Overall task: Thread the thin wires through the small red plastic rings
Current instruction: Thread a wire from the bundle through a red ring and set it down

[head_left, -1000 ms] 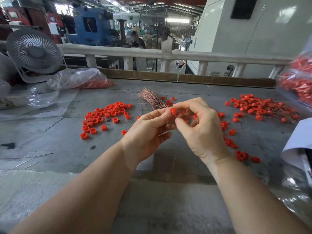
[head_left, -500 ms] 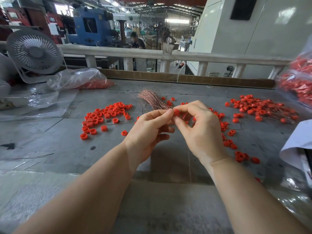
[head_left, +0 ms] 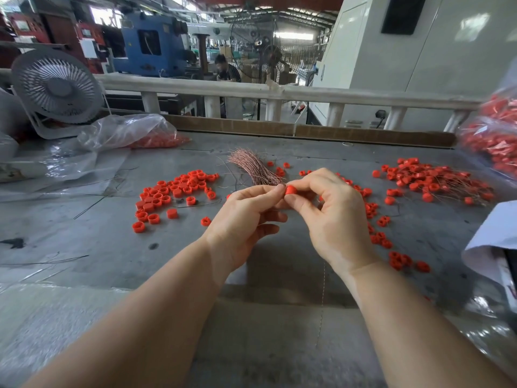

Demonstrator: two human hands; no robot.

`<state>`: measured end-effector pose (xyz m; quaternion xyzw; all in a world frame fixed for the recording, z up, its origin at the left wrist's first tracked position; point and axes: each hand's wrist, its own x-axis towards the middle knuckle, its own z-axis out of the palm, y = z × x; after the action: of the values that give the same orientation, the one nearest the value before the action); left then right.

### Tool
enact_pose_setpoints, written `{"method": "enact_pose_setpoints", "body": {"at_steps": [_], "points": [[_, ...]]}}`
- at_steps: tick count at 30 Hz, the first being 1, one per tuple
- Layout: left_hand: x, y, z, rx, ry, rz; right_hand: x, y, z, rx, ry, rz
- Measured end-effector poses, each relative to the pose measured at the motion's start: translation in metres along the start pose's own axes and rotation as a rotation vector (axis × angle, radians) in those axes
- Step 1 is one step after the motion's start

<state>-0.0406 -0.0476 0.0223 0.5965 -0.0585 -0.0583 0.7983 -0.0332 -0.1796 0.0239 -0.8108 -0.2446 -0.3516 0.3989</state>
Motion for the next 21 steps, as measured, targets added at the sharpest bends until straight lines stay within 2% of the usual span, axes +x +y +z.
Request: {"method": "enact_pose_setpoints", "body": {"at_steps": [12,21], "points": [[0.0018,-0.0016,-0.0017,-0.067,-0.023,0.020,-0.0012,0.0019,0.0016,0.013,0.025,-0.025],[0.0074,-0.0022,-0.0019,-0.333,0.000,0.028,0.0002,0.0036,0.0008,0.041,0.066,0.073]]}}
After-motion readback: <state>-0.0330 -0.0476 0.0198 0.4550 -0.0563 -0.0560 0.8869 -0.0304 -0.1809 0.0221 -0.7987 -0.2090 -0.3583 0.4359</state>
